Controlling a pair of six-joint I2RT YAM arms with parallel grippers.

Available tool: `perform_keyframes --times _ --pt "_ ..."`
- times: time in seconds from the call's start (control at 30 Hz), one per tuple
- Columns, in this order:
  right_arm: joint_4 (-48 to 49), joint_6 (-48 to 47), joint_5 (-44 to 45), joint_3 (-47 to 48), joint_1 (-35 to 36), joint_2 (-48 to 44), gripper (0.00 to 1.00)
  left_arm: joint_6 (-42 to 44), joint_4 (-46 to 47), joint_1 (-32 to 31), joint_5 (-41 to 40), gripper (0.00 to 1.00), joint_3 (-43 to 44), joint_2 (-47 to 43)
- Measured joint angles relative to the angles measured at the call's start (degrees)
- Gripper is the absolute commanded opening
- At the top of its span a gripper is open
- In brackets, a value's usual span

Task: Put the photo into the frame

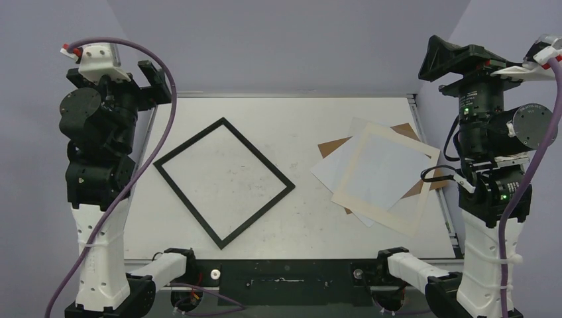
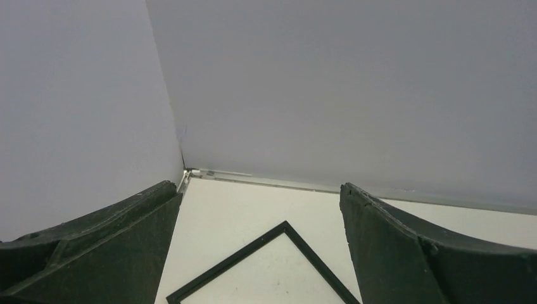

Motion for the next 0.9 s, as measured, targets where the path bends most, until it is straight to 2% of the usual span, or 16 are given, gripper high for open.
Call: perform_keyframes --times 0.07,0.17,0.27,0.5,0.73,0.83,0.9 --pt "-0.4 0.5 -0.6 -0.1 0.0 0.5 0.96 0.0 2.4 0.0 0.8 0.97 -4.4 -1.2" --pt "-1.4 1.9 -2.0 0.5 0.0 1.7 0.96 0.0 7.6 0.0 2.2 0.97 -16.6 -4.7" --pt "-3.2 3.7 -3.2 0.7 0.0 3.4 0.96 -0.7 8.4 0.0 3.0 0.97 -23.5 -4.9" --pt "-8.0 11.2 -9.1 -5.2 0.0 7.1 0.93 -9.2 8.4 0.0 13.4 0.97 -32.5 3.4" --pt "-19.1 15.0 -11.1 -10.2 0.0 14.7 0.92 -18.5 9.7 0.0 24.1 0.97 -42.9 3.8" --pt "-25.0 16.1 -9.6 -10.8 0.0 18.8 0.91 -21.7 11.3 0.0 28.0 0.89 -44.7 3.8" --pt "-28.5 16.3 -8.0 -11.8 0.0 21.3 0.92 -23.6 12.7 -0.1 30.9 0.87 -45.3 4.0"
